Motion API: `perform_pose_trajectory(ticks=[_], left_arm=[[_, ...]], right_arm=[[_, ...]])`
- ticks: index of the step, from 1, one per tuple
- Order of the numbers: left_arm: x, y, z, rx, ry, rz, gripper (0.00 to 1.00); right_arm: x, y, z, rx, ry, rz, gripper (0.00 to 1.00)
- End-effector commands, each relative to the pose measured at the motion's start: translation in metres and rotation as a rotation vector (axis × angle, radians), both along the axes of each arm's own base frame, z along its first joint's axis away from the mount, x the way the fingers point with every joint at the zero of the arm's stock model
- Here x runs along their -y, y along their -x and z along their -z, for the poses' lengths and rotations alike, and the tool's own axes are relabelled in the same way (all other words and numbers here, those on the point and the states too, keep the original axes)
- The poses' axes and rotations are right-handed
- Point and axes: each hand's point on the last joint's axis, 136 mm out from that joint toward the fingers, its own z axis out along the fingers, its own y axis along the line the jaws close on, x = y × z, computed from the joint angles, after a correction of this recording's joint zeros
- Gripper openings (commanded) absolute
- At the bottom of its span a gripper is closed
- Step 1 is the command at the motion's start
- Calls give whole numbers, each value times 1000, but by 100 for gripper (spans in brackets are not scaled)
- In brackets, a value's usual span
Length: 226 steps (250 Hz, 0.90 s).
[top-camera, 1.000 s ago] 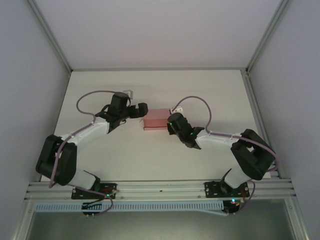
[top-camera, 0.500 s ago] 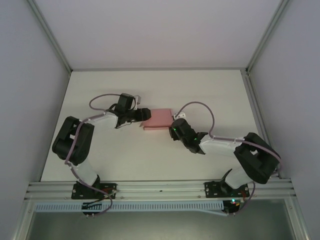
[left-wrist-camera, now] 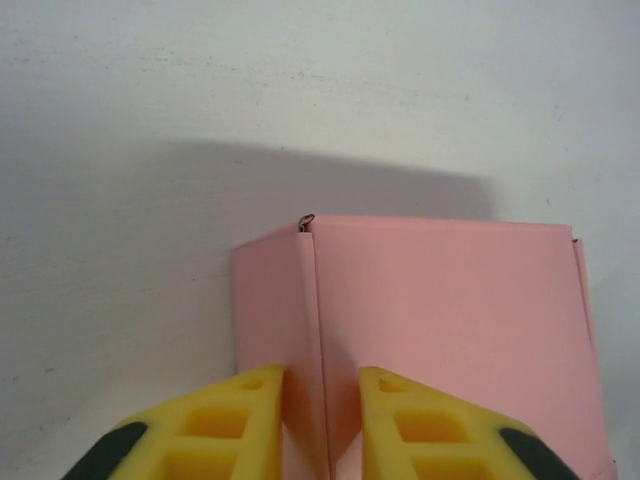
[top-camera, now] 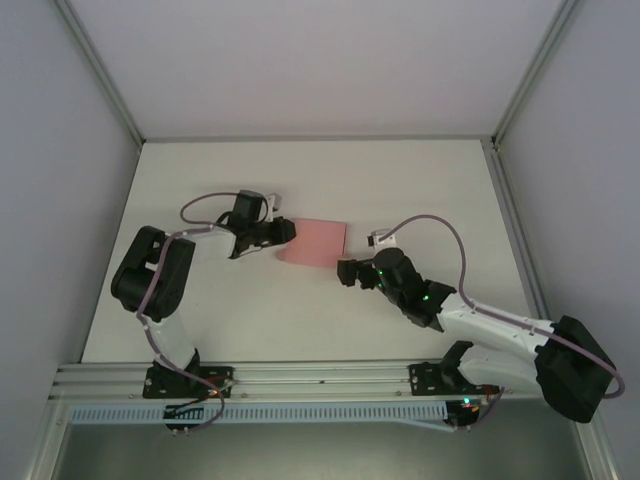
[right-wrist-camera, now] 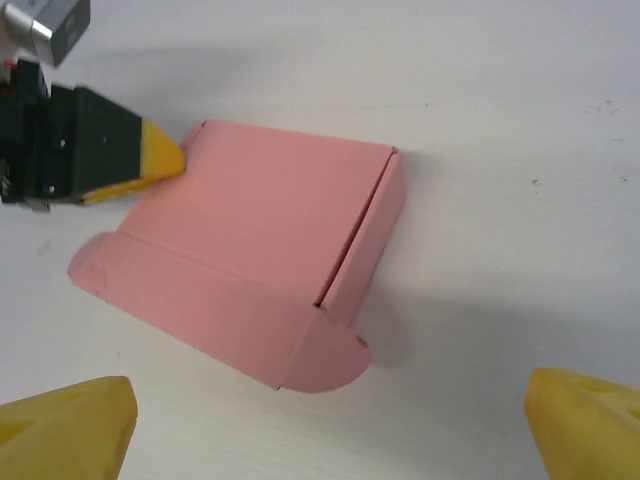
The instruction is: Assemble paper box
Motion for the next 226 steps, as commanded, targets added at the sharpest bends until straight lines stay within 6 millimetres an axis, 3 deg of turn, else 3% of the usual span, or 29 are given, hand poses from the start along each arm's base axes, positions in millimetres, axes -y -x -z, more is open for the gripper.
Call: perform_pose_trajectory(ticks=[1, 66, 111, 163, 189, 226], left_arm=[[-7, 14, 25, -87, 63, 8, 17], [-17, 14, 18, -108, 258, -7, 12], [-21, 14, 19, -107, 275, -6, 12], [-24, 14, 21, -101, 284, -6, 12], [-25, 14, 22, -104, 288, -12, 11], [-32, 15, 26, -116, 297, -35, 11]], right_arm=[[13, -9, -5, -73, -62, 136, 100], [2, -26, 7, -344, -304, 176, 100], [-23, -43, 14, -422, -373, 107, 100], [-49, -75, 12, -465, -588, 8, 98], [-65, -80, 18, -499, -626, -55, 93], [-72, -83, 28, -526, -643, -74, 90]])
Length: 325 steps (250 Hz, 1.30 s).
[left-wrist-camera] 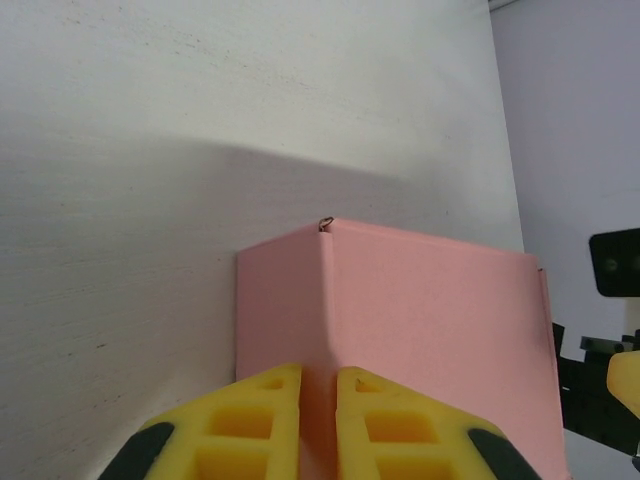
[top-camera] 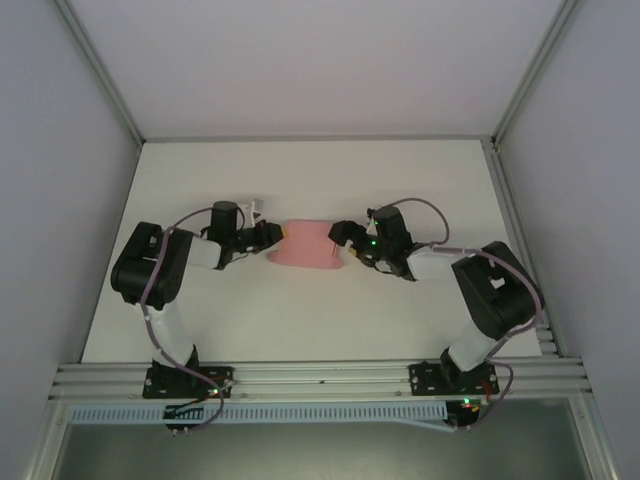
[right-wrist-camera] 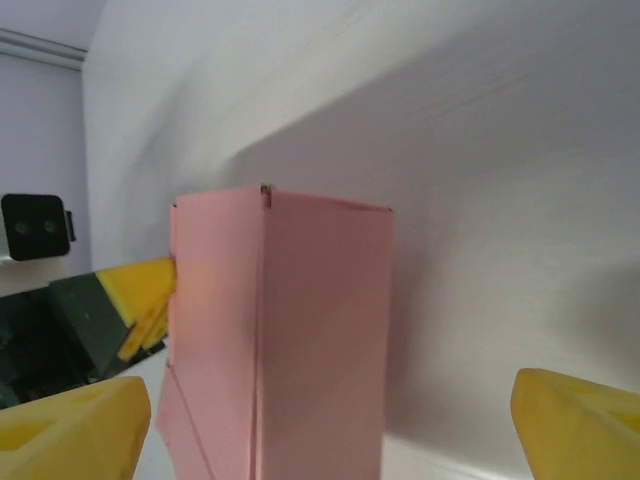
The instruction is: Assemble paper box
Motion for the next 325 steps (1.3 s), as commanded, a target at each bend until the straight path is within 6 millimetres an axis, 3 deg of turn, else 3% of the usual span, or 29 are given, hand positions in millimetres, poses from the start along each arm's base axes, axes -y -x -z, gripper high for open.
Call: perform_pose_trajectory(ticks=[1, 40, 84, 138, 182, 195, 201, 223, 263, 298, 325], left_arm=[[-10, 11, 23, -85, -4, -24, 11], [-10, 11, 20, -70, 3, -17, 12], [-5, 10, 10, -31, 32, 16, 16], [0, -1, -27, 83, 57, 38, 25], [-3, -14, -70, 225, 1, 40, 62], [-7, -19, -82, 267, -46, 28, 82], [-8, -20, -88, 293, -65, 25, 99], [-17, -20, -114, 422, -142, 10, 100], [-18, -5, -152, 708, -399, 70, 100], [34, 48, -165, 1016, -637, 338, 100], [60, 78, -167, 1138, -768, 455, 100]], right_arm=[[-21, -6, -22, 43, -117, -65, 90], [-30, -8, -23, 42, -170, -97, 83], [-36, -9, -38, 81, -233, -121, 68], [-34, -9, -50, 99, -237, -123, 44], [-24, -5, -60, 105, -210, -111, 36], [-20, -4, -64, 107, -204, -105, 36], [-18, -3, -65, 102, -199, -100, 36], [-8, 0, -70, 86, -181, -81, 36], [14, 5, -69, -105, -182, -21, 37], [31, 12, -76, -366, -248, 15, 37], [36, 18, -89, -489, -285, 0, 36]])
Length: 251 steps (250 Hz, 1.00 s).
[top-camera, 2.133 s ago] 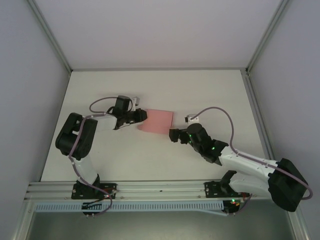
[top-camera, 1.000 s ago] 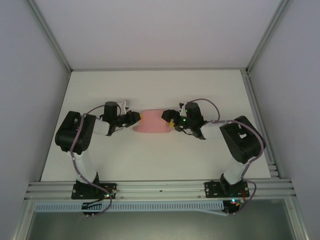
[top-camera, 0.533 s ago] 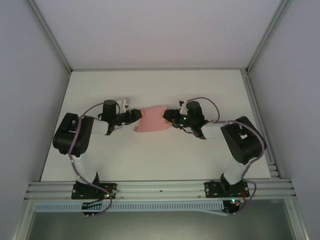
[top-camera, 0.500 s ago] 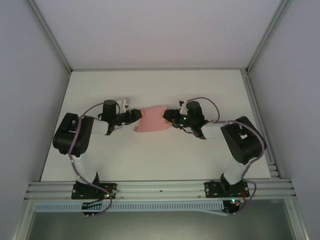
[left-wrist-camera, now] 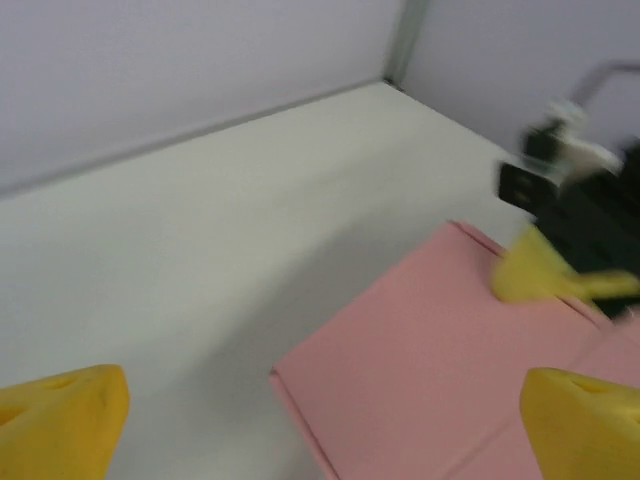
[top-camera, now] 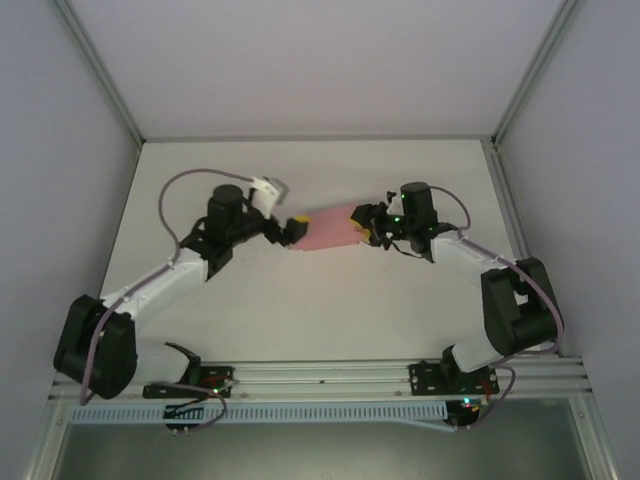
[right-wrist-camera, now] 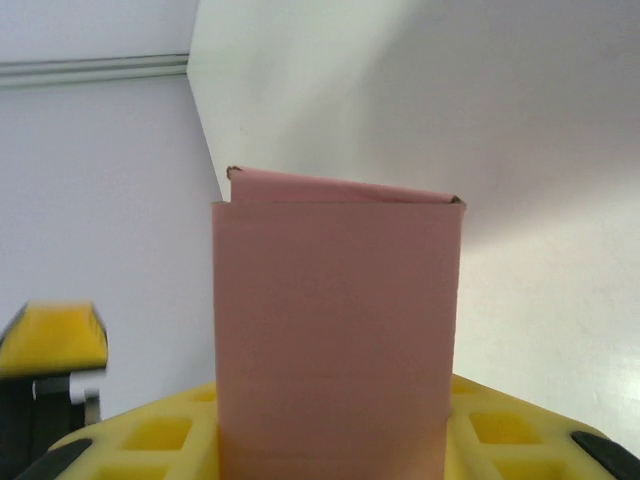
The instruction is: Assemble paper box
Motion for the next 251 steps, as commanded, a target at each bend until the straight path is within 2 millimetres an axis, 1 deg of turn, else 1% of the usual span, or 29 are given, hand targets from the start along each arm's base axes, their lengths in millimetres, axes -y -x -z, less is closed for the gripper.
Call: perform_pose_trajectory(ticks=[1, 21, 36, 64, 79, 96, 109, 125, 157, 162, 171, 183, 199, 209, 215, 225, 239, 251], left_arm=[[11, 25, 10, 220, -323, 76, 100], [27, 43, 12, 247, -368, 146, 100], [34, 50, 22, 274, -443, 163, 100], [32, 38, 38, 316, -584, 72, 100], [30, 30, 45, 319, -633, 33, 100], [28, 26, 48, 320, -655, 18, 100], [30, 28, 50, 318, -656, 26, 100], [33, 32, 50, 325, -650, 36, 100], [35, 35, 55, 325, -648, 46, 99], [36, 35, 54, 325, -646, 45, 99], [37, 37, 58, 318, -649, 53, 98], [39, 38, 61, 316, -652, 66, 93], [41, 38, 62, 316, -656, 66, 82], [42, 37, 61, 321, -656, 63, 73], [41, 36, 60, 323, -654, 57, 69], [41, 36, 60, 328, -657, 59, 68], [42, 36, 57, 336, -649, 57, 58], [43, 36, 55, 343, -647, 62, 55]], right_arm=[[1, 25, -14, -240, -76, -53, 36], [5, 28, -21, -284, -78, -51, 36], [7, 31, -24, -318, -76, -42, 36], [8, 39, -33, -353, -82, -56, 36], [9, 42, -35, -361, -71, -58, 36], [11, 43, -38, -368, -68, -49, 37], [11, 44, -39, -375, -73, -43, 37], [11, 41, -44, -363, -88, -32, 37], [7, 43, -44, -387, -128, -43, 38], [7, 42, -44, -387, -129, -39, 38], [9, 40, -44, -382, -133, -27, 38], [6, 39, -46, -375, -152, -27, 37], [5, 39, -49, -368, -172, -37, 37], [4, 40, -48, -376, -170, -49, 37], [4, 41, -47, -375, -165, -56, 38], [5, 44, -46, -379, -155, -63, 41], [5, 46, -46, -374, -148, -66, 41], [6, 47, -45, -371, -142, -67, 45]])
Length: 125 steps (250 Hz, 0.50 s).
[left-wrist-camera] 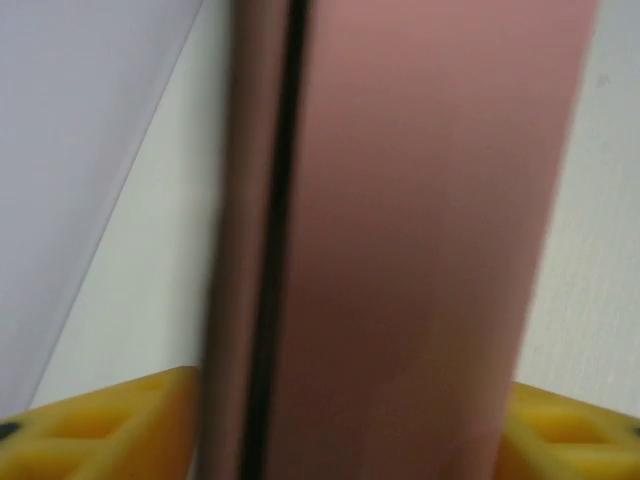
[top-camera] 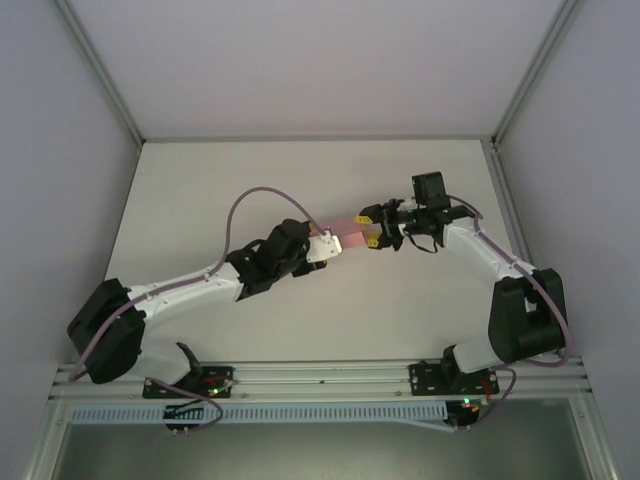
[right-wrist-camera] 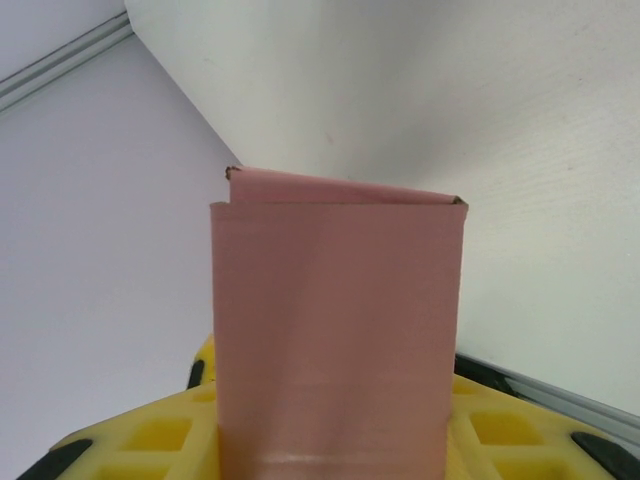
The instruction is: Assemble paper box
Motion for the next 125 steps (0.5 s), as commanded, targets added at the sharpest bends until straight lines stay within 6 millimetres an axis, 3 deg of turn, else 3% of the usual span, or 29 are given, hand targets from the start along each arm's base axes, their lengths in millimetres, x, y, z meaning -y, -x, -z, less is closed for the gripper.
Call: perform_pose_trajectory(ticks=[1, 30, 41, 70, 98, 110, 125], left_arm=[[5, -5, -9, 36, 11, 1, 54], [5, -5, -11, 44, -6, 15, 46], [6, -4, -11, 39, -18, 25, 44], [5, -1, -5, -37, -32, 57, 38], [-4, 12, 7, -183, -65, 121, 38], [-11, 19, 13, -261, -96, 144, 39], [-22, 38, 26, -386, -160, 227, 43]], right_arm=[[-2, 11, -12, 21, -41, -48, 45], [0, 13, -13, 63, -13, -72, 70], [2, 8, -16, 130, 18, -82, 75], [30, -20, -30, 368, 187, -50, 99], [77, -56, -63, 719, 418, 50, 100], [80, -61, -85, 954, 480, 12, 100], [74, -53, -102, 1218, 510, -80, 100]])
